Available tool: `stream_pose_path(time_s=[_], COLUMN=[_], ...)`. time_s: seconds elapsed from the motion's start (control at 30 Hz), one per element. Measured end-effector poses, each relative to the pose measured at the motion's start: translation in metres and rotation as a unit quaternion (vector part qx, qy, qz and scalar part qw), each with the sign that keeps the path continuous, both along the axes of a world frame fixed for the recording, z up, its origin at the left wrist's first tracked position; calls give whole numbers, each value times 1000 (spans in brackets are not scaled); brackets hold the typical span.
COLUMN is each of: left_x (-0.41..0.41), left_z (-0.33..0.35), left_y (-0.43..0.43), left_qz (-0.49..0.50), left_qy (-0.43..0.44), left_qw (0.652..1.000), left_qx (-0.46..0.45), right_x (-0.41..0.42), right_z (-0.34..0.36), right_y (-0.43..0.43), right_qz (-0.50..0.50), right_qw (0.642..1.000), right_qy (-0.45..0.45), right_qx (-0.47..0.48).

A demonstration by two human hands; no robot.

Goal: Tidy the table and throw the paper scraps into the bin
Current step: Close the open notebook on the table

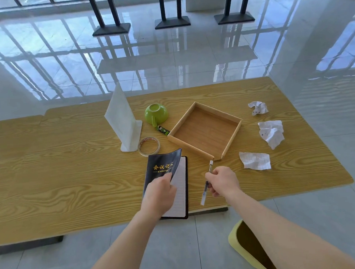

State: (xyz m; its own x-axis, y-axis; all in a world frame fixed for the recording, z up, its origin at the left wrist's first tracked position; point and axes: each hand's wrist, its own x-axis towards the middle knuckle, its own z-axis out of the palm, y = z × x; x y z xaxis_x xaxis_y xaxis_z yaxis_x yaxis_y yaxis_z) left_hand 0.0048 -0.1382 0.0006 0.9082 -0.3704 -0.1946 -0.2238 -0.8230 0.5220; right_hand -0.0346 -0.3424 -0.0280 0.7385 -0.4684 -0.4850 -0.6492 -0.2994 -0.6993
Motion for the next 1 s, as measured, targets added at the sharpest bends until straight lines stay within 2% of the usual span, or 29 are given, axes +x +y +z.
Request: stream_pose_path(time_s=[0.17,0.4,0.57,0.77,1.0], left_x=[4,9,7,5,3], left_z=[20,33,33,31,32], left_y=[39,90,106,109,109], left_qz=[73,141,177,189,185], left_qy=[31,53,63,75,73], left_qw=[985,954,939,933,927], left_qx=[-152,-259,-288,-297,-318], right_x=[13,41,67,81,77], right_z=[7,6,-4,-18,-21], right_y=[25,77,115,138,144], right_qz=[26,81,106,89,87], right_qw=[996,989,988,992,981], right_qy=[-31,-6,17,13,-6], right_qx=[74,125,107,85,175])
